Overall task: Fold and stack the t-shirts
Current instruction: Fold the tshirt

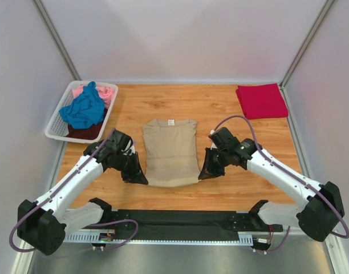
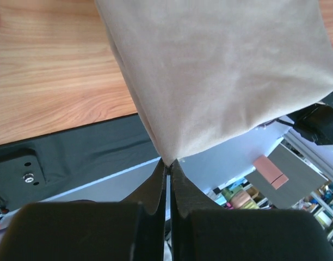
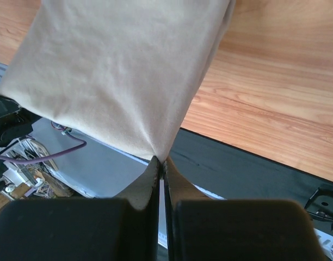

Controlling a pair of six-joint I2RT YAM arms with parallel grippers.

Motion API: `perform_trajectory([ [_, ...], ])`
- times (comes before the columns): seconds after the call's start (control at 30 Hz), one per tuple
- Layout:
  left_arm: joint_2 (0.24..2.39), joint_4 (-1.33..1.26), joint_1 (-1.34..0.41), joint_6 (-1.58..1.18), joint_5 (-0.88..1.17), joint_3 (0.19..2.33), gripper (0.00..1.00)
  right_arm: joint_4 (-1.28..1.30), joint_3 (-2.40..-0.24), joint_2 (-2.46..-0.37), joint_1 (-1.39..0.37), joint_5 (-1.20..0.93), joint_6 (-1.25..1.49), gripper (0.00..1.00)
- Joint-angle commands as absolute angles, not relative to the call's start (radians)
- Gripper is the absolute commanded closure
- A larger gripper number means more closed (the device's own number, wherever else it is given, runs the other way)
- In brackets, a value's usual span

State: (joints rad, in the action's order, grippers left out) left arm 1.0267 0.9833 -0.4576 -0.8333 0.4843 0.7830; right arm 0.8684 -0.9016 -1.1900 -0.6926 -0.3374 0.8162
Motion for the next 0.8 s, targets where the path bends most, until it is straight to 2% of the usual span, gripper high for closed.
perform_trajectory([
  [0.0,1.069,1.015,-0.450,-0.825,0.430,0.885,1.00,0.919,-0.979,-1.233,-0.686,-0.311,0.781,1.00],
  [0.57,1.396,1.000,-0.316,-0.710,0.420,1.190,1.00,0.907,-1.222,-1.482,-0.535,-0.336,0.608,1.00],
  [0.77,1.508,1.000,-0.267,-0.678,0.428,1.328,1.00,0.930,-1.394,-1.603,-0.482,-0.353,0.542,1.00],
])
